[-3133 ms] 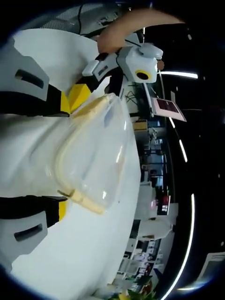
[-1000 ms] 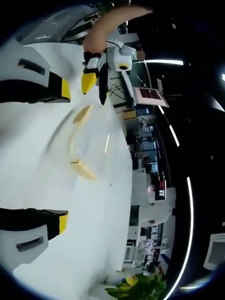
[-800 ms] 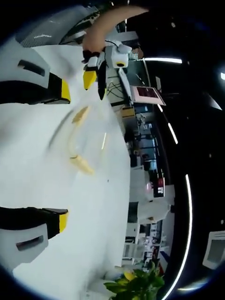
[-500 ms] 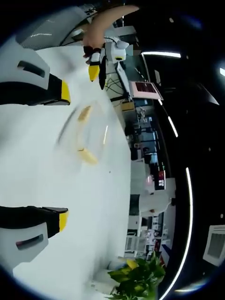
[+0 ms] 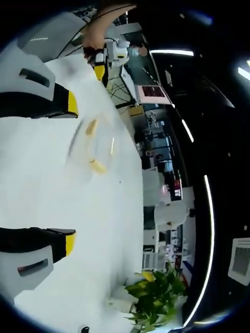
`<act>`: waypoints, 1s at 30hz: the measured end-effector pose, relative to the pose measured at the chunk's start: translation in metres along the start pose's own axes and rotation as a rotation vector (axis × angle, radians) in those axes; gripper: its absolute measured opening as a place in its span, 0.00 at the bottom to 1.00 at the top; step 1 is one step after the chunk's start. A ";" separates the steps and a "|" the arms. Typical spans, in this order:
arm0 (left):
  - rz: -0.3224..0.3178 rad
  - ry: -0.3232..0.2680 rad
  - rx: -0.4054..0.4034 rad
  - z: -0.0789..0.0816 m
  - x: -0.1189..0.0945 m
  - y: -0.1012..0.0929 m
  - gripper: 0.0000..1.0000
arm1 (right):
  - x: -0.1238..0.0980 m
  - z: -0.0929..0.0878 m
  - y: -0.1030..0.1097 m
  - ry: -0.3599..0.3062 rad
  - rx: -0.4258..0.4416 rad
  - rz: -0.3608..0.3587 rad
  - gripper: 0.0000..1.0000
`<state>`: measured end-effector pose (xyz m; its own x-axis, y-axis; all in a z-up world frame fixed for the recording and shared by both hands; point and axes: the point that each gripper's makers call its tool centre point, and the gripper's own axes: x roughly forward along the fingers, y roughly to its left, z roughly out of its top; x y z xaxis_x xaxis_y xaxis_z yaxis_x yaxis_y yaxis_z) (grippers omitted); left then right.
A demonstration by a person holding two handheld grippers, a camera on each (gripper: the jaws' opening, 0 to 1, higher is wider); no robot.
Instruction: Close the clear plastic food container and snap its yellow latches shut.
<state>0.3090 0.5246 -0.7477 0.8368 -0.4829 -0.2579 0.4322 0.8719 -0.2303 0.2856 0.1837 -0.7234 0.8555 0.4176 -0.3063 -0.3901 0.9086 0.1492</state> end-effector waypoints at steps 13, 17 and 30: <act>0.005 -0.009 -0.016 0.012 -0.045 -0.007 0.80 | -0.042 0.019 0.004 -0.032 0.009 -0.028 0.83; 0.010 -0.037 -0.067 0.019 -0.057 -0.012 0.80 | -0.050 0.022 0.012 -0.037 0.001 -0.012 0.82; -0.015 -0.017 -0.086 0.010 -0.089 -0.041 0.77 | -0.073 0.015 0.025 -0.020 0.020 -0.020 0.79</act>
<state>0.2206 0.5323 -0.7056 0.8363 -0.4936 -0.2386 0.4144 0.8541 -0.3143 0.2183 0.1758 -0.6831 0.8696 0.3988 -0.2910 -0.3661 0.9164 0.1618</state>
